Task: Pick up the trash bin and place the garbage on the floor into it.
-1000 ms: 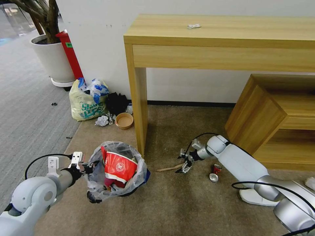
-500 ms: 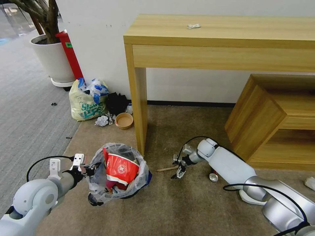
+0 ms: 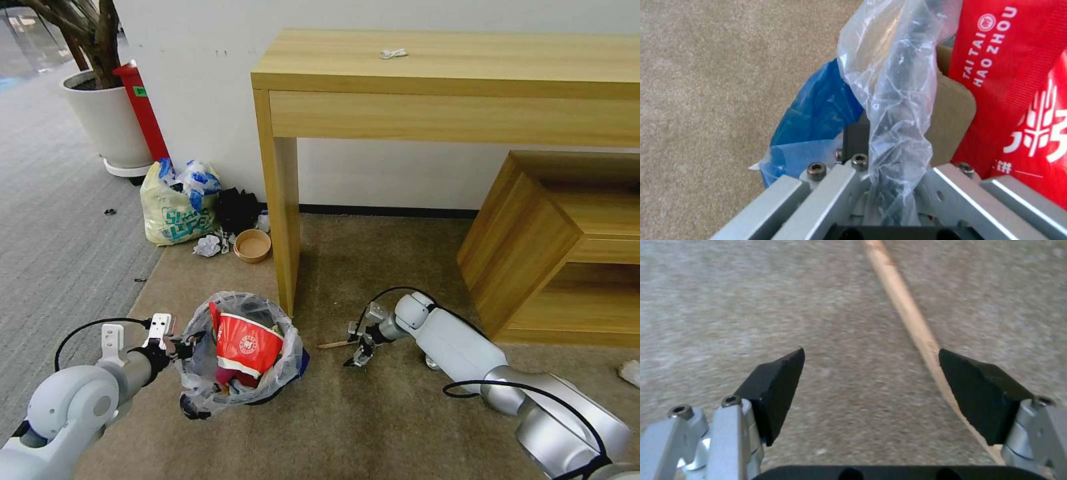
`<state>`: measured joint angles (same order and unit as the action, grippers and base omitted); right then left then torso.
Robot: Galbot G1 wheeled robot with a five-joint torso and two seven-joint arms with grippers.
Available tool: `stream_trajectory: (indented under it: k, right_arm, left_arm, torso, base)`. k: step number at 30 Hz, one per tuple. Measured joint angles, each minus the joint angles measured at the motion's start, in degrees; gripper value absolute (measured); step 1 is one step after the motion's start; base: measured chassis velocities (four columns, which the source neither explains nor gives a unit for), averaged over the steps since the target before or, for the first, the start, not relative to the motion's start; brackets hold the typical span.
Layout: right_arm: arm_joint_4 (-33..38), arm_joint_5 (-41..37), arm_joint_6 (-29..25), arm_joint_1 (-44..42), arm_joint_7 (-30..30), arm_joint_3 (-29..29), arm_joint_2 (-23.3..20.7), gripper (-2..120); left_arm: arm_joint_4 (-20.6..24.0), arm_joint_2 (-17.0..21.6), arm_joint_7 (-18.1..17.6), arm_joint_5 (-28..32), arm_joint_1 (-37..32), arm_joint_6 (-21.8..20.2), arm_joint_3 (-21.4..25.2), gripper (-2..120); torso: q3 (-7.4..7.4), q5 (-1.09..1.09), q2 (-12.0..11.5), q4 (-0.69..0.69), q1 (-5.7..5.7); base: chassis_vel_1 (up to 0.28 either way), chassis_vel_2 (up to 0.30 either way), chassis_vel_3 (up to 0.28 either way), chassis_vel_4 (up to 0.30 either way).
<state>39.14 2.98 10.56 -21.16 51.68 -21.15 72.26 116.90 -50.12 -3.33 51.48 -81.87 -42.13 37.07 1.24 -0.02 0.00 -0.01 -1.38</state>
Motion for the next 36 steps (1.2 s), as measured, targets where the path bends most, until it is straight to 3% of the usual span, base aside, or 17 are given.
stream_trajectory:
  k: [15,31,36]
  right_arm:
    - [-6.47,-1.64,0.07,1.13,-5.3,2.08,2.92,72]
    - [-7.46,-0.67,-0.09,0.22,-7.49,3.39,3.46,71]
    - [-7.73,-0.47,0.1,-0.21,-8.71,3.86,3.55,58]
  left_arm:
    - [-0.12,0.16,0.13,-0.12,-0.28,0.0,0.11,0]
    - [0.3,0.19,0.19,-0.17,-0.59,0.0,0.31,0]
    - [0.63,0.15,0.19,-0.25,-0.86,0.0,0.49,0]
  torso:
    - [0.0,0.0,0.0,0.0,0.0]
    - [0.0,0.0,0.0,0.0,0.0]
    - [0.0,0.0,0.0,0.0,0.0]
  base:
    - [0.0,0.0,0.0,0.0]
    - [0.0,0.0,0.0,0.0]
    - [0.0,0.0,0.0,0.0]
